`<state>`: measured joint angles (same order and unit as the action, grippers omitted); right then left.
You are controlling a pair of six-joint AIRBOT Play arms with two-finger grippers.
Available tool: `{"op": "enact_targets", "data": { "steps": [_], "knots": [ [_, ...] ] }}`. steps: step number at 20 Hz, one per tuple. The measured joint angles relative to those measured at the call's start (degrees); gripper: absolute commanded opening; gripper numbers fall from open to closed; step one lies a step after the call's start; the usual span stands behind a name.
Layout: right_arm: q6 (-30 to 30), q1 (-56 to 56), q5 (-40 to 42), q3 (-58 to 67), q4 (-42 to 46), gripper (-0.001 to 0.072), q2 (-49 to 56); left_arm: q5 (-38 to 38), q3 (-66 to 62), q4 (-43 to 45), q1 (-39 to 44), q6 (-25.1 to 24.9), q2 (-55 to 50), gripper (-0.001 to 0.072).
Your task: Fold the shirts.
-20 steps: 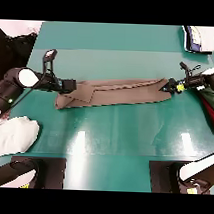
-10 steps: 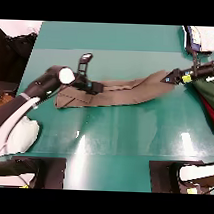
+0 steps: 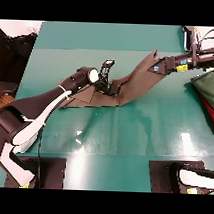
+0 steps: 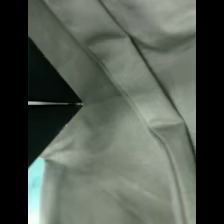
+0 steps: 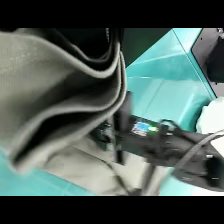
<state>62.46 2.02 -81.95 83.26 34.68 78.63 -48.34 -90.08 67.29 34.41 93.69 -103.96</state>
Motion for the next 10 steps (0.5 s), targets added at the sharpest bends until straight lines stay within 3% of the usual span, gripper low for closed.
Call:
{"op": "enact_targets", "data": {
  "steps": [5,10],
  "knots": [
    [1.86,-6.75,0.66,5.33,-0.17,0.0014,1.55,-5.9,-4.07,4.92,-1.36,-1.62,0.9,0.003],
    [4.24,-14.84,1.05,16.13,-0.26,0.0014,7.76,-12.13,-5.62,10.75,-9.7,-2.08,10.27,0.0031]
  ]
}}
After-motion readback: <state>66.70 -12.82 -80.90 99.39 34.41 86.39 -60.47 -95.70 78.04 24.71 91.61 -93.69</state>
